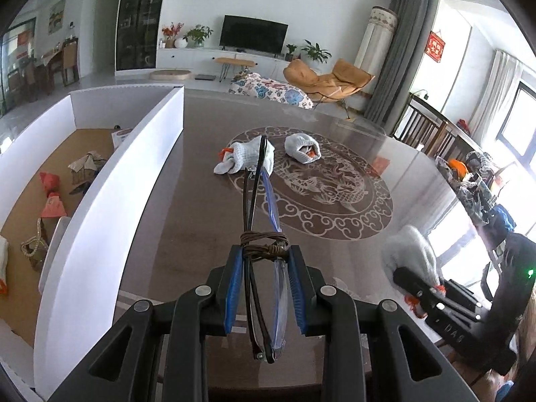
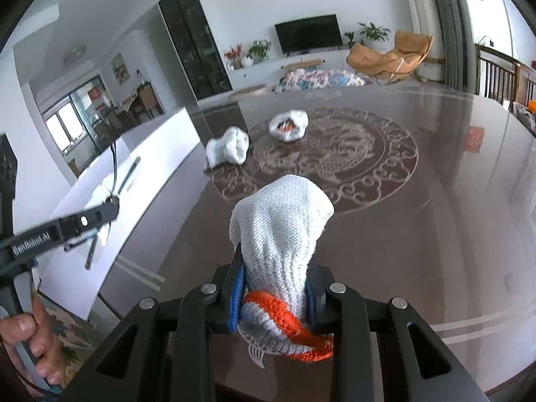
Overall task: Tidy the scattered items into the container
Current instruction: 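Carry the glasses and glove over the white box and open both tools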
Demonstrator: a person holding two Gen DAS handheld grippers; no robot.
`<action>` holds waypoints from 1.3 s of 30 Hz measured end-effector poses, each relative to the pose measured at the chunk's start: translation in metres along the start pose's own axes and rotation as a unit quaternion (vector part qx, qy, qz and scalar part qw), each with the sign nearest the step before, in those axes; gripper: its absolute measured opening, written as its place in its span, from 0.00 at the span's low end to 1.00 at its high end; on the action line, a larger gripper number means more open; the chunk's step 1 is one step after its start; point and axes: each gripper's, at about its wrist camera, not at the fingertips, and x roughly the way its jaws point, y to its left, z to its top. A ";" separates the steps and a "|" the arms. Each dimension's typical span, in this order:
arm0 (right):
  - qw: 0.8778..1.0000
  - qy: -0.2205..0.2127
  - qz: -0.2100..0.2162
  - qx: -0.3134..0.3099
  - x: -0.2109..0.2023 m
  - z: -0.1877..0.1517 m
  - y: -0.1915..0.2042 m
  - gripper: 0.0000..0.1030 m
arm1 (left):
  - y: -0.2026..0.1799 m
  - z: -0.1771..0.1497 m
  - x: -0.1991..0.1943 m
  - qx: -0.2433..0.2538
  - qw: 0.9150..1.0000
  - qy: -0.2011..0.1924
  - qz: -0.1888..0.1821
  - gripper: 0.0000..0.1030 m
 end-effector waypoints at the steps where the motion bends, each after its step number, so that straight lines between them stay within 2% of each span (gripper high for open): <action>1: 1.000 0.005 0.002 0.000 0.001 -0.002 0.001 0.28 | 0.001 0.000 -0.003 -0.001 1.000 -0.001 0.002 0.26; 5: 1.000 0.017 0.021 -0.010 0.006 -0.007 0.013 0.28 | 0.004 0.004 -0.020 -0.005 1.000 -0.007 0.008 0.26; 9: 0.998 0.019 0.053 -0.036 0.009 0.004 0.040 0.28 | 0.024 0.015 -0.054 -0.022 0.999 -0.033 0.021 0.26; 14: 0.990 0.012 0.112 -0.083 0.018 0.030 0.102 0.28 | 0.085 0.026 -0.102 -0.064 0.992 -0.062 0.089 0.26; 19: 0.971 0.023 0.197 -0.136 0.044 0.058 0.190 0.28 | 0.162 0.043 -0.125 -0.113 0.977 -0.065 0.168 0.26; 23: 0.951 0.041 0.250 -0.177 0.084 0.104 0.268 0.28 | 0.206 0.073 -0.113 -0.137 0.971 -0.052 0.188 0.27; 27: 0.941 0.061 0.254 -0.214 0.132 0.151 0.326 0.28 | 0.235 0.104 -0.084 -0.147 0.969 -0.030 0.198 0.27; 32: 0.941 0.114 0.226 -0.223 0.210 0.195 0.369 0.29 | 0.273 0.132 -0.037 -0.174 0.965 0.009 0.194 0.28; 37: 0.940 0.144 0.203 -0.236 0.266 0.214 0.394 0.29 | 0.305 0.142 0.005 -0.192 0.960 0.046 0.199 0.28; 39: 0.939 0.157 0.195 -0.236 0.284 0.217 0.400 0.32 | 0.316 0.143 0.020 -0.198 0.957 0.064 0.200 0.28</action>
